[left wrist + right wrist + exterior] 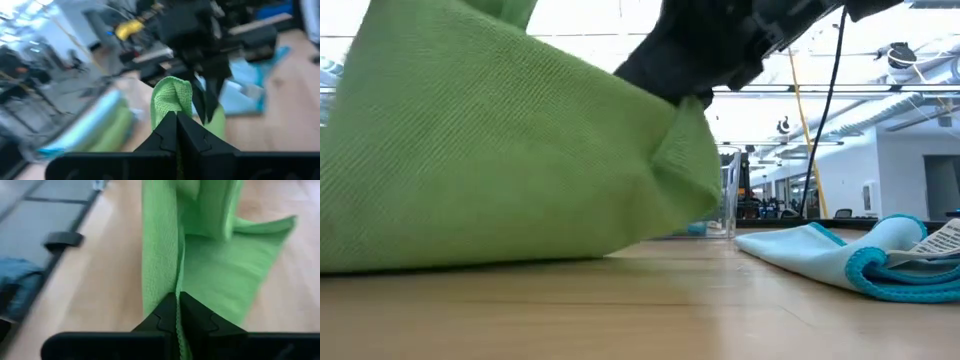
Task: Fold microfiber towels
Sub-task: Fold the green microfiber cloth
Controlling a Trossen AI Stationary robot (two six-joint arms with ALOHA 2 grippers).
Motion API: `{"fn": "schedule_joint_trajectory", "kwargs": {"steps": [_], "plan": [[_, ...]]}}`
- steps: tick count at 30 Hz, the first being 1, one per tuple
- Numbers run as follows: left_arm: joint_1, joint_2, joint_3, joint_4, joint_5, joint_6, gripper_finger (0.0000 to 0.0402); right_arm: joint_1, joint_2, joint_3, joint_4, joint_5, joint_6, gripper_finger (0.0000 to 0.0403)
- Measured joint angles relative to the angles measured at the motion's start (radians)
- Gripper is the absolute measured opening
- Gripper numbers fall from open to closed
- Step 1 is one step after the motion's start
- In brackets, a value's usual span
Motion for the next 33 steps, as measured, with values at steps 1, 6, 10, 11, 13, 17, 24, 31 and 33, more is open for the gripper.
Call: {"fn": "schedule_joint_trajectory", "kwargs": {"steps": [1,6,10,11,13,17,24,31,33], "plan": [[0.0,-0.004,0.0,0.001,-0.029,0.011,0.0003,0.0,0.0,0.0,-0.009,0.014,-0.007,0.0018],[0.017,-0.011,0.0,-0.016,-0.044,0.017,0.0007,0.003,0.001,0.0,-0.061,0.136,0.009,0.0052],[0.043,-0.011,0.0,-0.018,0.047,-0.024,0.0003,0.033,0.002,-0.001,-0.084,0.211,0.067,0.0106],[0.049,-0.011,0.0,-0.019,0.073,-0.032,0.0004,0.048,0.002,-0.002,-0.083,0.23,0.079,0.012],[0.058,-0.011,0.0,-0.019,0.099,-0.042,0.0007,0.083,0.001,-0.008,-0.073,0.275,0.097,0.0146],[0.073,-0.011,0.0,-0.028,0.139,-0.043,0.0003,0.172,0.002,-0.045,-0.049,0.436,0.12,0.0178],[0.095,-0.011,0.0,-0.07,0.183,-0.087,0.0004,0.271,0.033,-0.15,0.234,0.477,0.078,0.017],[0.106,-0.011,0.0,-0.078,0.184,-0.11,0.0005,0.281,0.127,-0.154,0.344,0.48,0.231,0.0144],[0.11,-0.011,0.0,-0.078,0.184,-0.11,0.0003,0.273,0.152,-0.154,0.336,0.509,0.336,0.0143]]}}
